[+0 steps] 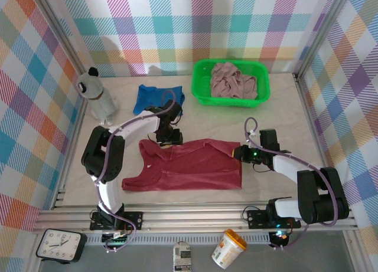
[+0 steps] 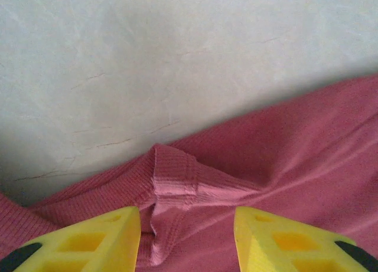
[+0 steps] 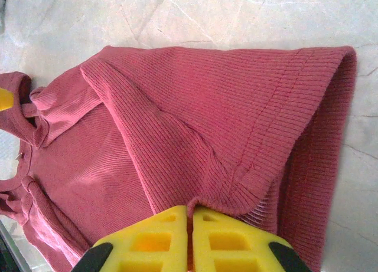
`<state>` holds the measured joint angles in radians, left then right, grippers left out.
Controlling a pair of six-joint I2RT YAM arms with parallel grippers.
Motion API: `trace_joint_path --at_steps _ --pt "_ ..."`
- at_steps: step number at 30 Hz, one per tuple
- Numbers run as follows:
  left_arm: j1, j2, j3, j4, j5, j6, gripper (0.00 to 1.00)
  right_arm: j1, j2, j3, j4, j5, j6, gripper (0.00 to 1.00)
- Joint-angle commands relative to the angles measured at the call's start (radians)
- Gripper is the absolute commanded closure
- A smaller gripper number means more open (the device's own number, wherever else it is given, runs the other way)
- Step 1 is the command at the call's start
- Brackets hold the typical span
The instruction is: Fold and stack the tank tops
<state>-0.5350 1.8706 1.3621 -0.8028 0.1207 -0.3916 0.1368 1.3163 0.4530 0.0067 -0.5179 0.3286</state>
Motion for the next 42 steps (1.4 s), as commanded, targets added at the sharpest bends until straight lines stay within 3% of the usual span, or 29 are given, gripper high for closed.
trace_joint_path --at_steps 1,18,30,35,42 --pt "0.006 0.014 0.002 0.008 0.022 -0.028 0.54 -0.007 -0.016 0.0 -0.004 -0.022 -0.003 0.9" --pt "0.007 0.081 0.021 0.06 0.081 -0.018 0.6 -0.006 0.016 0.048 -0.006 -0.016 -0.02 0.9" --pt "0.012 0.112 0.037 0.074 0.107 -0.002 0.81 -0.006 0.038 0.058 0.018 -0.014 -0.002 0.9" --pt "0.019 0.116 0.059 0.055 0.107 0.015 0.97 -0.008 0.025 0.08 -0.009 0.0 -0.014 0.9" --pt "0.061 0.075 0.118 -0.01 0.069 0.054 0.98 -0.013 0.017 0.141 -0.045 0.037 -0.036 0.91"
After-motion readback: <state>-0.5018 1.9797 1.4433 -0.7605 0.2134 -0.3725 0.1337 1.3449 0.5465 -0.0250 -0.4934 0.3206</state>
